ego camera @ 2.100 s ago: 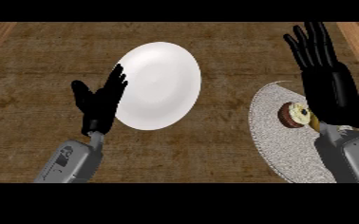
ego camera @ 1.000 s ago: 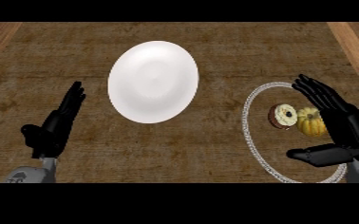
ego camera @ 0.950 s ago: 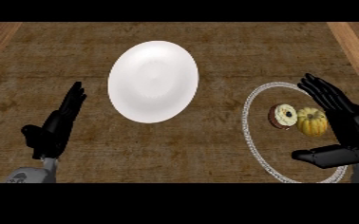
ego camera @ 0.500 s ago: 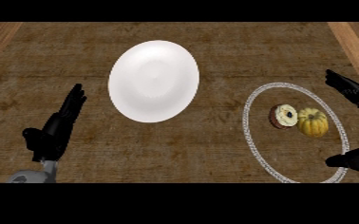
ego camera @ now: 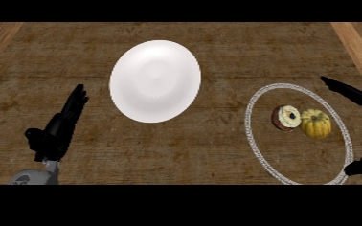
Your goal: Pick the cupcake from the placemat and place it in the plate
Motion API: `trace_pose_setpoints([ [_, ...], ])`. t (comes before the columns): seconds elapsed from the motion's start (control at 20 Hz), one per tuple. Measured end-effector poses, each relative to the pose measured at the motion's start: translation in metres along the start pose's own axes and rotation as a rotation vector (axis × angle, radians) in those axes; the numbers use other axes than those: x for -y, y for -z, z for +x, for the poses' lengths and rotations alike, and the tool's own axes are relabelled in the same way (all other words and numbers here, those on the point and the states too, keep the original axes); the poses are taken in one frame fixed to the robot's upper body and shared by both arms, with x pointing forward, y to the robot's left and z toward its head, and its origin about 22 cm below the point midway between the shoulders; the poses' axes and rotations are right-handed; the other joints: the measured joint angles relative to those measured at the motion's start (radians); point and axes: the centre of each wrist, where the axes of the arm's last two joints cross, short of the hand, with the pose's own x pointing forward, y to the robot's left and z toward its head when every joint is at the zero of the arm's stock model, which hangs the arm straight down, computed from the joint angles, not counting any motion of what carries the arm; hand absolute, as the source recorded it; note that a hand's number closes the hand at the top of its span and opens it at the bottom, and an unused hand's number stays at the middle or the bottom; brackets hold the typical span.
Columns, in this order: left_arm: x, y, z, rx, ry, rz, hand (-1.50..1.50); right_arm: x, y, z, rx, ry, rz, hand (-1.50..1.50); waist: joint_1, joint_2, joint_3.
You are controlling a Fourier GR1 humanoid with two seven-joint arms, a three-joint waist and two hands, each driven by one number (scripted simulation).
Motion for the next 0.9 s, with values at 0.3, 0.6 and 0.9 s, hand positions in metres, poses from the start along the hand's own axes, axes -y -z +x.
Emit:
trace_pose_setpoints([
  [0.3,-0.002,0.002,0.004,0.003,-0.003,0.0,0.0,-0.006,0.015,-0.005,-0.086,-0.072,0.052,-1.5,0.002,0.0,0.0],
  [0.6,-0.002,0.004,0.006,0.008,-0.003,-0.005,0.0,-0.014,0.034,-0.012,-0.139,-0.13,0.101,-1.5,0.003,0.0,0.001],
  [0.9,-0.002,0.004,0.006,0.001,0.002,-0.001,0.0,-0.033,0.052,-0.019,-0.16,-0.154,0.125,-1.5,0.002,0.0,0.001],
])
